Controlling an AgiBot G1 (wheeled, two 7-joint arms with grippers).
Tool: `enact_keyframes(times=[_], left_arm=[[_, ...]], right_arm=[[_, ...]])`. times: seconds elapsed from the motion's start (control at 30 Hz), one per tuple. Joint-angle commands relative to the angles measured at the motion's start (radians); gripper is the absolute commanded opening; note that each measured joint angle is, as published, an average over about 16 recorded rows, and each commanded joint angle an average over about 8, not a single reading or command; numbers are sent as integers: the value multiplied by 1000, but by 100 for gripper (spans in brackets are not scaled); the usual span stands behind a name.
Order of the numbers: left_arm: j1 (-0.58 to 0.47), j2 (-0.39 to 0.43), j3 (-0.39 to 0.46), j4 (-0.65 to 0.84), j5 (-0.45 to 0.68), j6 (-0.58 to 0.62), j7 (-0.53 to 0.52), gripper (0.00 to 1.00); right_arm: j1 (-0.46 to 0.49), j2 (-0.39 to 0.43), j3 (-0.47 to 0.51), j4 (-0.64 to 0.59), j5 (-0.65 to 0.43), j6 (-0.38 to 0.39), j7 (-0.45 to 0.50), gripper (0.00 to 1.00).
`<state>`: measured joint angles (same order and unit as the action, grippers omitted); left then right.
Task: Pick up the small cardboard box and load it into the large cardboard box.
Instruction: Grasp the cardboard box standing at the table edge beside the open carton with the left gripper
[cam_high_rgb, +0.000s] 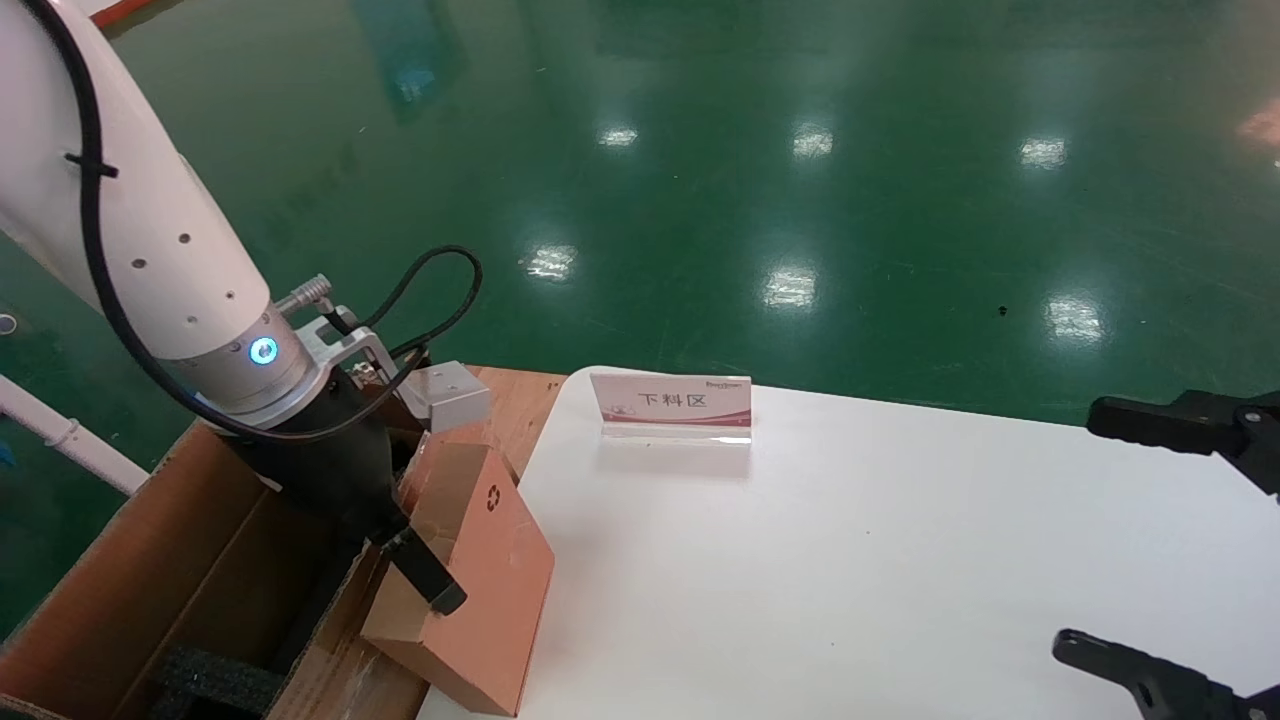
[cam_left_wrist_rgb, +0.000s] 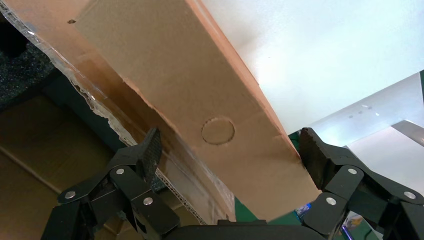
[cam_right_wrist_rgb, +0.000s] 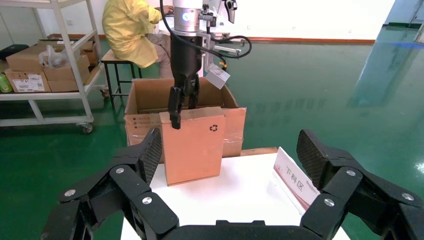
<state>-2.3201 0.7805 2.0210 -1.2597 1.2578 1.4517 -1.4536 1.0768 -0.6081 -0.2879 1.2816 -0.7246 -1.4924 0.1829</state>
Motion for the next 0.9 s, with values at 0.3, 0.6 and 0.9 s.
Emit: enact_keyframes(times=[0.3,0.6,0.9], left_arm=[[49,13,5,75,2,-20,74,100],[56,10,4,86,1,-26,86,14],[52,11,4,78,0,-22,77,0]], right_arm=[[0,0,0,0,0,0,0,100],[0,0,-1,0,0,1,0,90],[0,0,-1,0,1,1,0,0]])
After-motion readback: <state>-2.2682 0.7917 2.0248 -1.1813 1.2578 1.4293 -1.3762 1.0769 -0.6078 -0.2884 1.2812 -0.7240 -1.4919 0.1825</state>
